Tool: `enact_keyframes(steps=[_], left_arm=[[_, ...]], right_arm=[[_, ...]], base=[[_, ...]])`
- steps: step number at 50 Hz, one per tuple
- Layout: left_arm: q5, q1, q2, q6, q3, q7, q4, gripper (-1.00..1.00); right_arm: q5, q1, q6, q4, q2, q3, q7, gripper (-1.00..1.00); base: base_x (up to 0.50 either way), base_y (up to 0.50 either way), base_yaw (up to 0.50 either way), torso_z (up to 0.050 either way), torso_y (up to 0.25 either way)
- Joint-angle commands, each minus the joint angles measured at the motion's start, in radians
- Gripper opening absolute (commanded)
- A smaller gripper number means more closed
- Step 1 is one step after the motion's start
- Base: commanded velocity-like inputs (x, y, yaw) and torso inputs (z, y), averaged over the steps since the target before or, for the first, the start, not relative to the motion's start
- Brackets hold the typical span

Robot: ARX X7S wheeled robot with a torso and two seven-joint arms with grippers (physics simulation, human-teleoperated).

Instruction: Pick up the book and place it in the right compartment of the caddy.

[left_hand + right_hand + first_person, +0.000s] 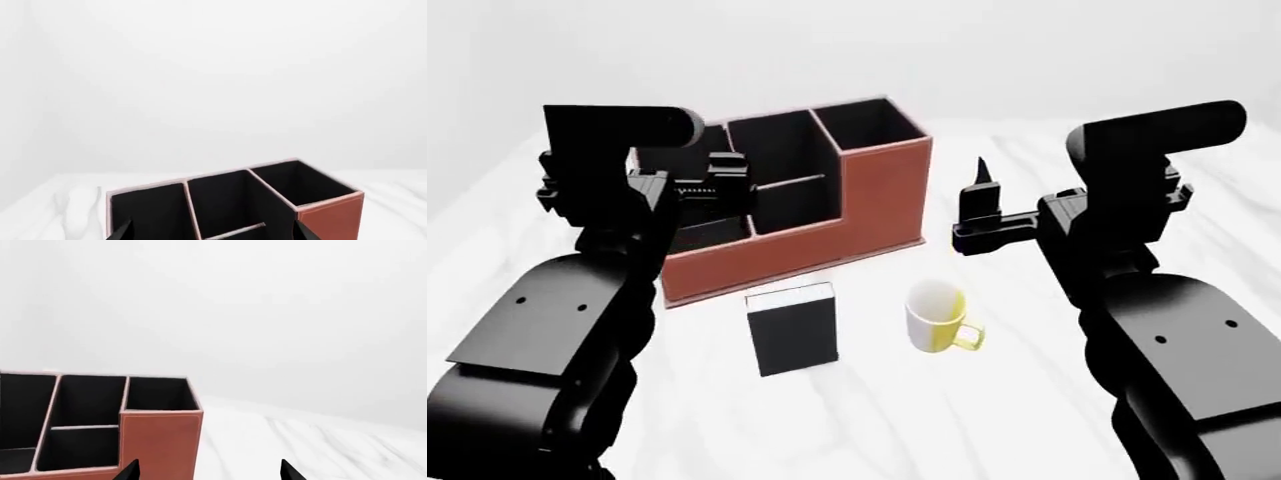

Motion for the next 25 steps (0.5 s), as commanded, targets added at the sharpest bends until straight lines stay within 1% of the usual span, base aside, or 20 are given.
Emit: enact_keyframes(steps=[1,25], left_arm=[[-0.006,-0.002,-0.007,0.007,0.003,-0.006,-0.012,1.0],[-0.024,-0.005,-0.016,0.006,0.004,-0.021,-0.009,1.0]], right_arm=[[0.009,0.002,0.001,0.005,0.001,0.0,0.0,1.0],[0.026,0.005,-0.001,0.011,0.003,-0.004,0.003,1.0]], base=[[0.5,0.0,0.0,0.0,0.0],[0.5,0.0,0.0,0.0,0.001]])
